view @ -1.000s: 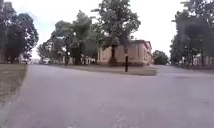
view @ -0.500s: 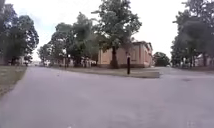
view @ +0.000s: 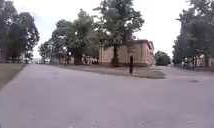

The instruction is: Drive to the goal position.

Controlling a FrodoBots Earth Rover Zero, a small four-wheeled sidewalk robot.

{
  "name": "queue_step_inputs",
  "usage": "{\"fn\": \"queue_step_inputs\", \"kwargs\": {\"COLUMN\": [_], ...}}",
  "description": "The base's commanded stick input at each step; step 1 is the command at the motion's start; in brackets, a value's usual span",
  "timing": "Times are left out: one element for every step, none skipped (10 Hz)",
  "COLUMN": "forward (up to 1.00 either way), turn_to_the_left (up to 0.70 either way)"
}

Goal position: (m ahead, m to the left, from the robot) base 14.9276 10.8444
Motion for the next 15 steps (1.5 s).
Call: {"fn": "queue_step_inputs", "kwargs": {"forward": [0.85, 0.85, 0.85, 0.85, 0.85, 0.85, 0.85, 0.85, 0.85, 0.85, 0.85, 0.85, 0.85, 0.85, 0.85], "turn_to_the_left": [0.34, 0.34, 0.34, 0.34, 0.34, 0.13, 0.00, 0.00, 0.00, 0.00, 0.00, 0.00, 0.00, 0.00, 0.00]}}
